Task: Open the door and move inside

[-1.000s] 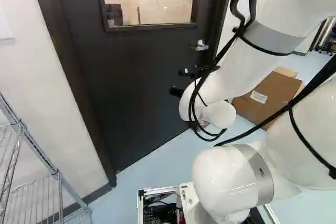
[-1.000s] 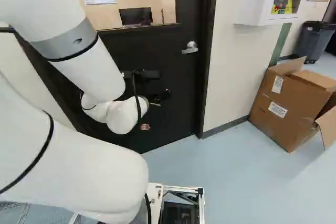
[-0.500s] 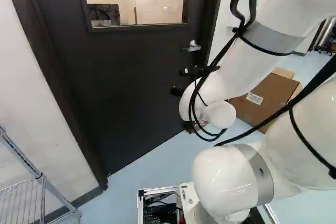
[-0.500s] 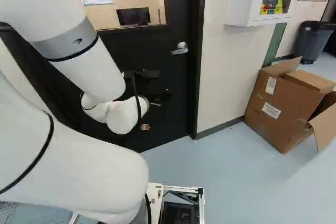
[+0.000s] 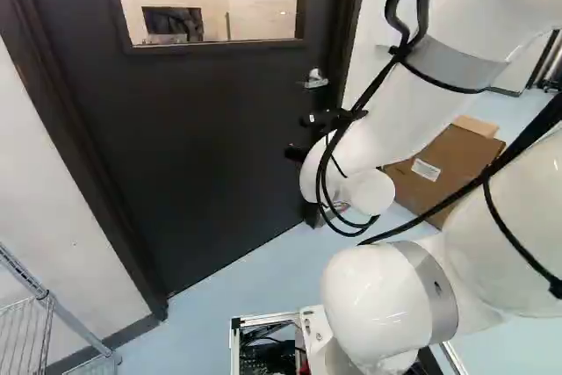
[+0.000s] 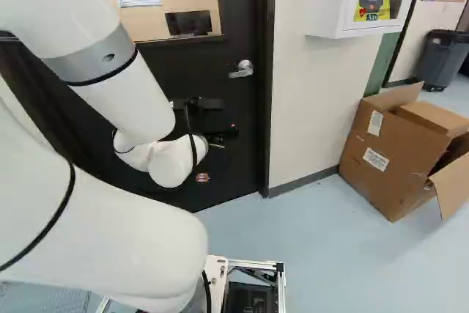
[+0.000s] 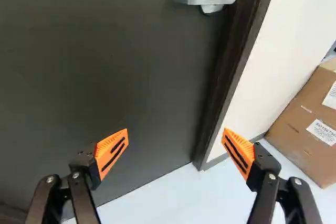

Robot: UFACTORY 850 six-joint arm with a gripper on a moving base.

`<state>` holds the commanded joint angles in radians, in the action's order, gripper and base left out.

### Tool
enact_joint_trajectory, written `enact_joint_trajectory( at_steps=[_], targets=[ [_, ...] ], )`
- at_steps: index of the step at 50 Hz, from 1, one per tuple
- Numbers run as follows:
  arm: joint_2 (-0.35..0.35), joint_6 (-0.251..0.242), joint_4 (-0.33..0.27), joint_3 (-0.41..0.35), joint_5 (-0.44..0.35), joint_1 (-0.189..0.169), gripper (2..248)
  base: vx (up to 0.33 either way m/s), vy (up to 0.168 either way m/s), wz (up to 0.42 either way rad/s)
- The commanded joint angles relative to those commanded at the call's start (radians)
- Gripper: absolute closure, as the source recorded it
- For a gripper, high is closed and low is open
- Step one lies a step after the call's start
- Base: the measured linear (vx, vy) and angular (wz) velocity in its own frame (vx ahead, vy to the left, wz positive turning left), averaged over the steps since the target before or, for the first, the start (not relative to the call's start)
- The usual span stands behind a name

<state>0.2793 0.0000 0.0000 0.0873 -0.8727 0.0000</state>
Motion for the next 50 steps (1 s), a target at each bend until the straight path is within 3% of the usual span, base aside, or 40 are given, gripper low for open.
enact_joint_trajectory(
  at_steps=[29,50],
  targets=[
    [0.000,0.000,0.000,0.000,0.000,0.000,3,0.045,-0.093,0.199],
    [0.000,0.000,0.000,0.000,0.000,0.000,3,0.037,-0.029,0.157]
  ],
)
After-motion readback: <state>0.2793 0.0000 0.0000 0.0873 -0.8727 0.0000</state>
